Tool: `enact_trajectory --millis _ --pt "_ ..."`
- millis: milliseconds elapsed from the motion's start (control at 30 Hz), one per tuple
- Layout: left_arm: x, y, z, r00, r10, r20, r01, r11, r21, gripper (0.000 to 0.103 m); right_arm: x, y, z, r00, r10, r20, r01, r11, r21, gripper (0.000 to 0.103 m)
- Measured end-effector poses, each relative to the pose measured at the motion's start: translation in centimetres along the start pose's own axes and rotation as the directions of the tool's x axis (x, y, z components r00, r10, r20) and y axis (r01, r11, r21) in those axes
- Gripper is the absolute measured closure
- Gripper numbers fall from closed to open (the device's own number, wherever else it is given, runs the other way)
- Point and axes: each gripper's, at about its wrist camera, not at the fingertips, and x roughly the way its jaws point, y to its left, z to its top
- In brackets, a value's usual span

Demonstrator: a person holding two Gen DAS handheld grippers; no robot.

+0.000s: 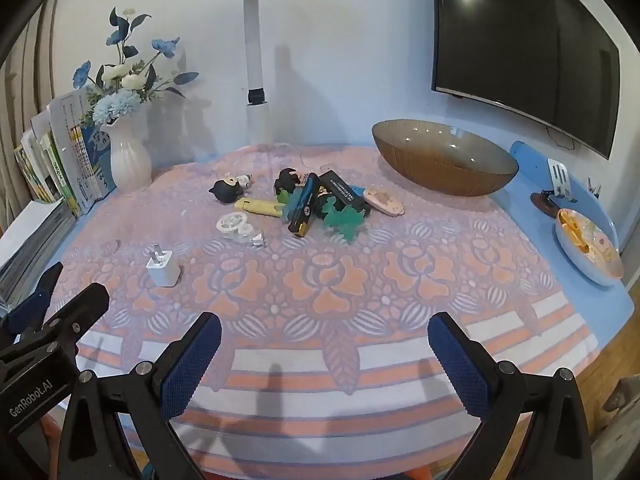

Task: Organize rigid objects
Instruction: 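Move both tools toward the cluster of small items on the table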

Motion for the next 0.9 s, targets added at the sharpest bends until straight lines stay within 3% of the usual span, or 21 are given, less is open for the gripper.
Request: enact_trajectory --millis 333,400,900 --pt "-0.9 1.0 -0.7 1.0 -0.008 0.009 0.008 1.0 -0.004 0.001 -0.2 -0.1 0.0 1.0 -0.02 0.006 0.02 1.0 0.007 0.0" --pt "0.0 -0.2 0.4 1.0 0.005 -0.004 -0.005 1.0 0.018 0.001 0.1 1.7 0.2 1.0 -0.021 0.001 0.021 1.0 -0.014 0.0" --pt "0.9 -0.3 0.0 0.999 -0.034 -0.03 0.034 0.999 -0.006 0.001 0.8 -0.4 -0.1 1.0 -0.01 -0.023 0.01 1.0 0.023 0.0"
